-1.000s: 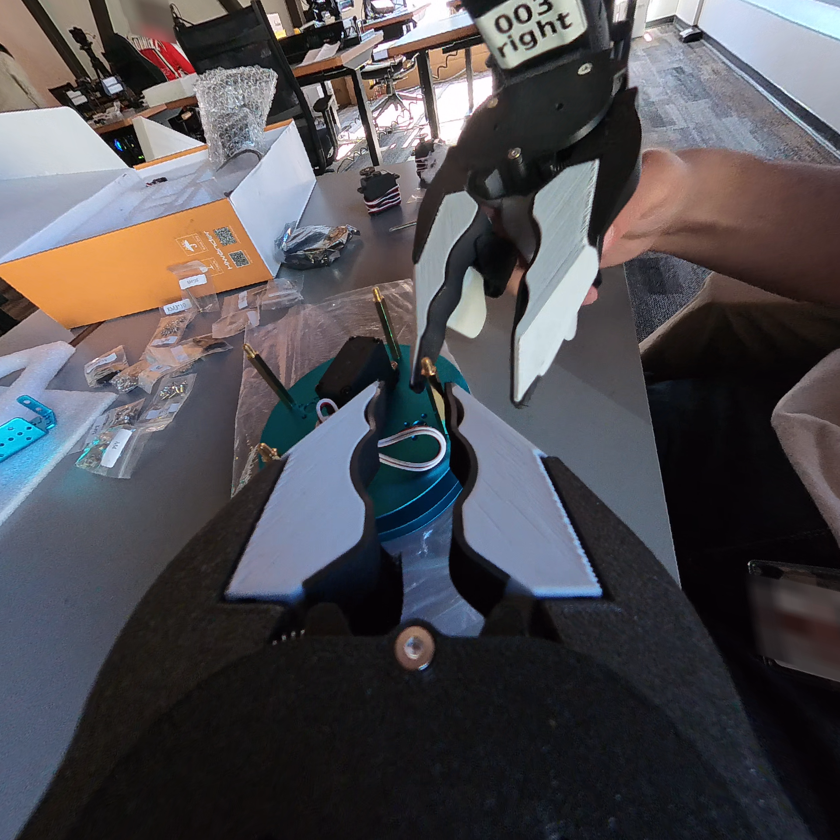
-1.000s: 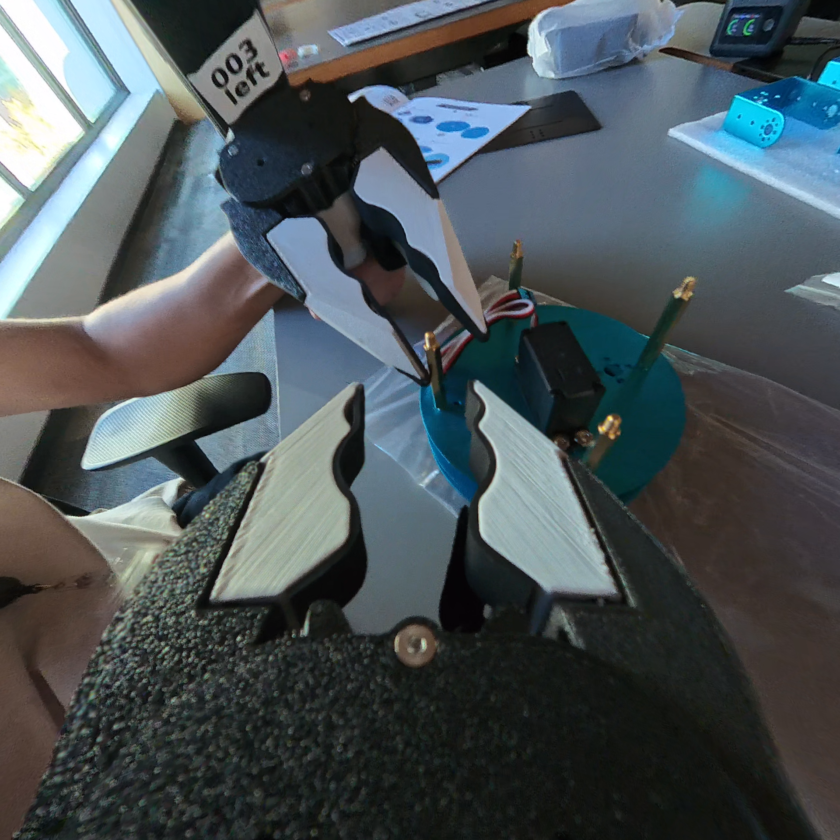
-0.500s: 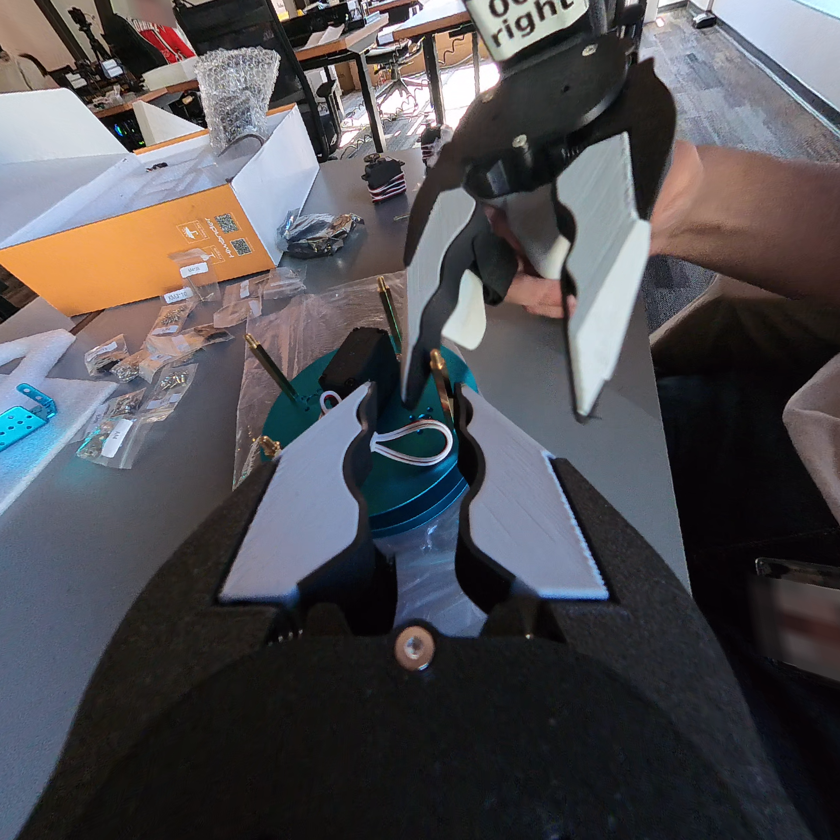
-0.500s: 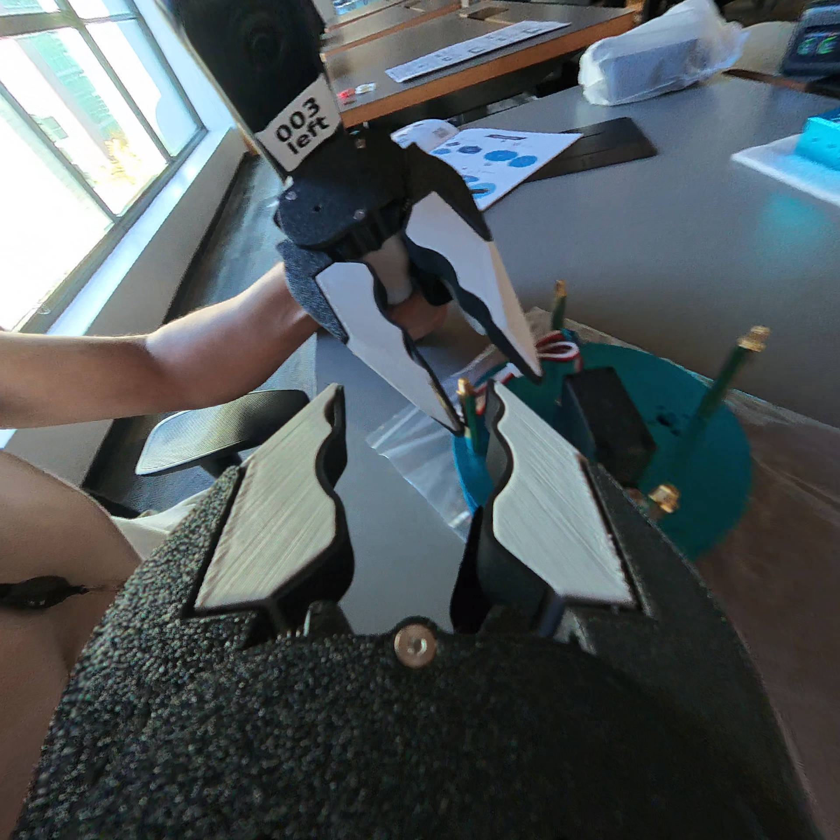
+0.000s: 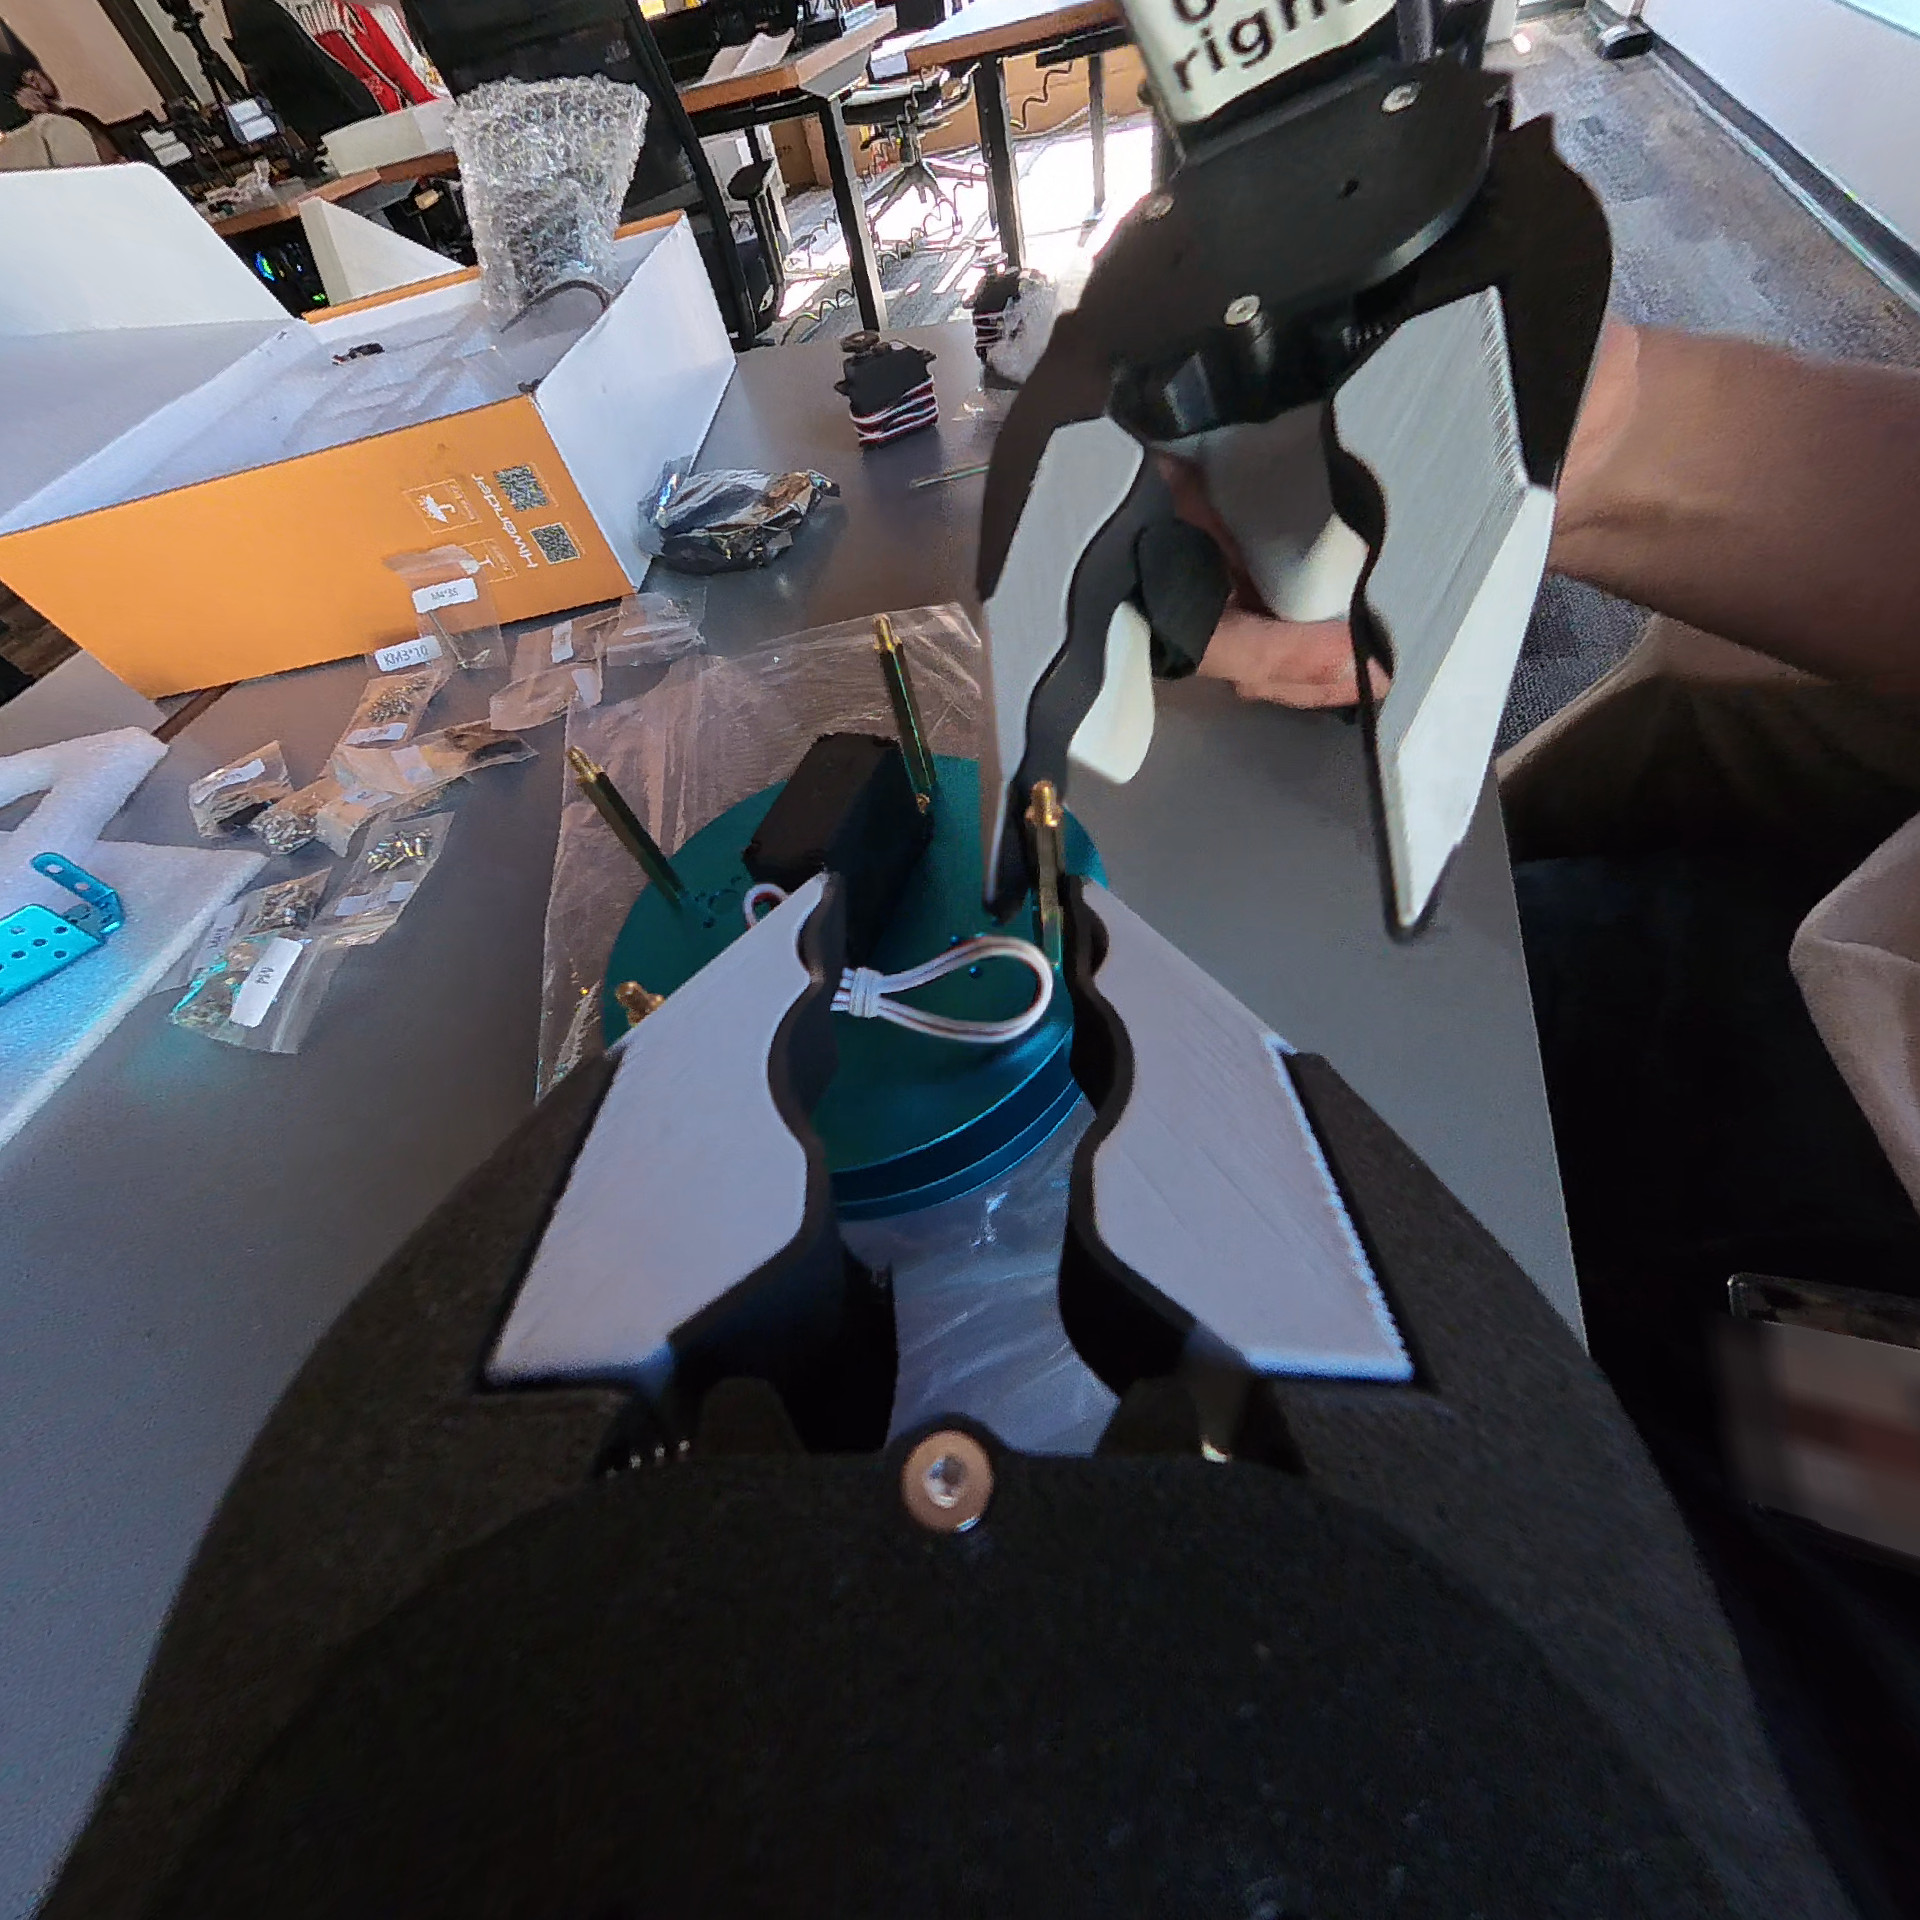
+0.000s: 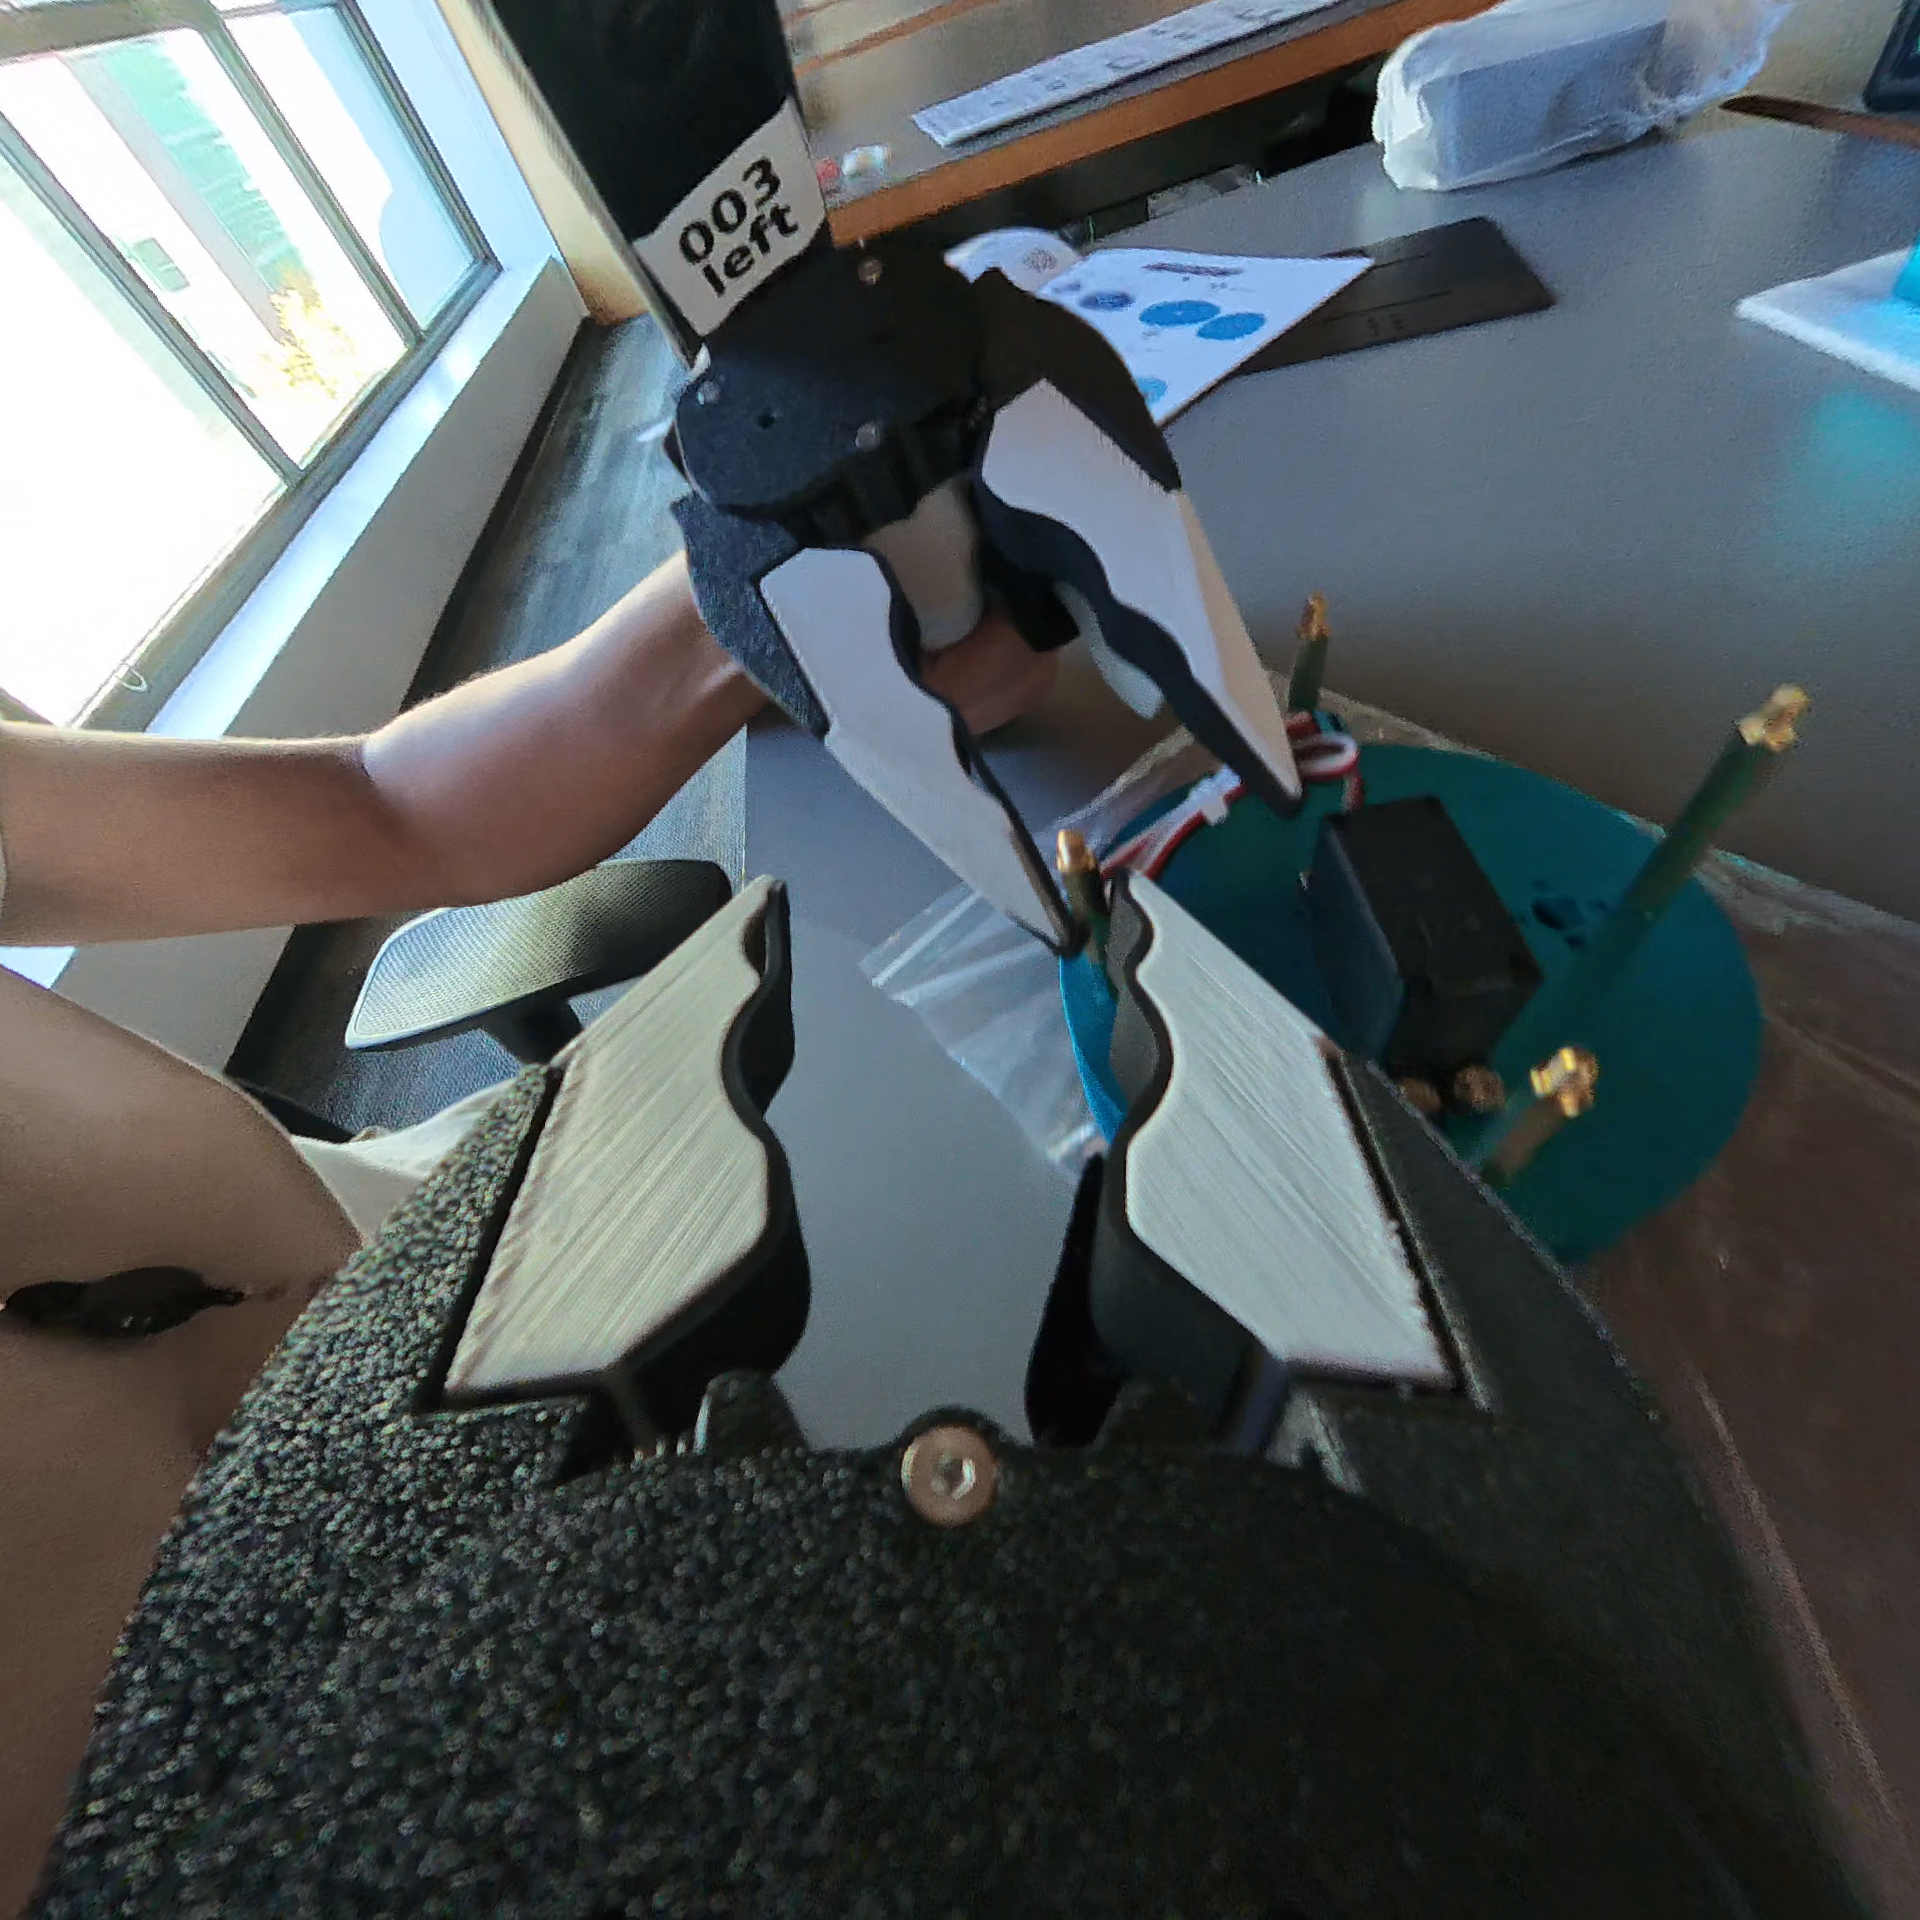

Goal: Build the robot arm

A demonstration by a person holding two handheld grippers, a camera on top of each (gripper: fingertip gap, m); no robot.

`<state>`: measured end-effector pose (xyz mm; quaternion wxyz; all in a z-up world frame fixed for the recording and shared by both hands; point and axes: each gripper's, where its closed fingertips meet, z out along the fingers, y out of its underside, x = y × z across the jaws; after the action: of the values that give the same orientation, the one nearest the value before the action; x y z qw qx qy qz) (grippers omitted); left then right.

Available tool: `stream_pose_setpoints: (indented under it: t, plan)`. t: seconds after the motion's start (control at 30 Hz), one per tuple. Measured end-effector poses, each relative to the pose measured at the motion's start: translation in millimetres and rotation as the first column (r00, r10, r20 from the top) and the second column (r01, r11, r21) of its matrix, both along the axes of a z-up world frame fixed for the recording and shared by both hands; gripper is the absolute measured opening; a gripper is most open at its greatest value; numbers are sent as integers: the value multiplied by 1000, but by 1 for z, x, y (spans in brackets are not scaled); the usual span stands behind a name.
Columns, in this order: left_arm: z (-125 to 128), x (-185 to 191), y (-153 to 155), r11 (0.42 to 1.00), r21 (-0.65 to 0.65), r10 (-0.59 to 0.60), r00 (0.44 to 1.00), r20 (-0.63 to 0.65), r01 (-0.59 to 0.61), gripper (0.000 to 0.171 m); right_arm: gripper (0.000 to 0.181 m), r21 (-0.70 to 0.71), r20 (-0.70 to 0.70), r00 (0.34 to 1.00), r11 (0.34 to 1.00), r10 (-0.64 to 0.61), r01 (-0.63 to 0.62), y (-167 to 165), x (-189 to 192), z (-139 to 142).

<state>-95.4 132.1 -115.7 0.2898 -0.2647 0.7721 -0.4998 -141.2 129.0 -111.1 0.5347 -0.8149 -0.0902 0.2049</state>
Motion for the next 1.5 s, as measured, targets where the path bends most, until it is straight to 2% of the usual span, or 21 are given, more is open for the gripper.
stream_pose_setpoints:
  t: [0.03,0.07,0.1,0.17,0.23,0.33,0.4,0.43,0.53,0.63,0.7,0.77,0.8,0.9,1.07,1.13,1.27,1.4,1.5]
  plan:
    - [0,0,0,1000,1,2,1000,0,-2,41,60,-16,14,1000,1000,-8,9,-8,3,-1]
    - [0,0,1,1000,3,3,1000,3,-3,41,48,-21,35,999,1000,-14,15,-15,7,-2]
    - [0,0,0,1000,6,4,1000,6,-4,40,48,-6,45,998,999,-36,37,-17,12,1]
    - [0,0,0,1000,2,7,1000,6,-7,40,58,27,37,997,998,-65,64,-9,18,6]
    - [0,0,0,1000,0,9,1000,8,-9,40,67,0,-13,1000,1000,-15,15,4,7,2]
    - [0,0,0,1000,-1,5,1000,2,-5,42,68,-27,-44,999,999,26,-27,1,-3,-1]
    - [-1,1,1,1000,2,6,1000,1,-6,41,62,-30,-18,1000,1000,7,-7,-17,3,3]
    - [-1,1,1,1000,4,8,1000,3,-8,41,50,-14,-2,1000,1000,5,-5,-26,6,8]
    - [0,1,0,1000,6,13,1000,8,-13,40,64,7,30,998,998,-57,57,-20,19,10]
    - [-1,2,-1,1000,5,12,1000,10,-12,40,70,-30,-26,1000,999,12,-13,-2,6,-1]
    - [-1,2,-1,1000,7,12,1000,6,-12,41,73,-54,-46,998,998,43,-45,-2,-3,-4]
    - [-1,3,0,1000,12,16,1000,7,-16,42,73,-64,4,1000,998,21,-20,-15,1,-4]
    - [-1,3,1,1000,14,19,1000,9,-19,41,65,-57,27,1000,998,13,-12,-24,3,0]
    - [0,2,2,999,16,34,999,19,-34,41,66,-3,43,997,998,-63,63,-34,19,12]
    - [14,-10,-4,998,-59,-19,998,54,23,46,81,-8,-30,999,1000,-11,11,-8,11,1]
    - [9,-2,-5,1000,-21,2,999,48,-1,51,81,-12,-52,998,1000,28,-29,-2,2,0]
    - [1,11,-1,997,51,54,998,35,-56,57,77,-23,-9,999,999,40,-40,-13,-1,3]
    - [7,-3,13,998,-12,56,997,47,-55,56,73,-24,30,999,999,-21,22,-29,16,8]
    - [13,-1,5,998,-40,40,998,58,-38,61,76,-7,4,1000,1000,3,-3,-14,9,9]
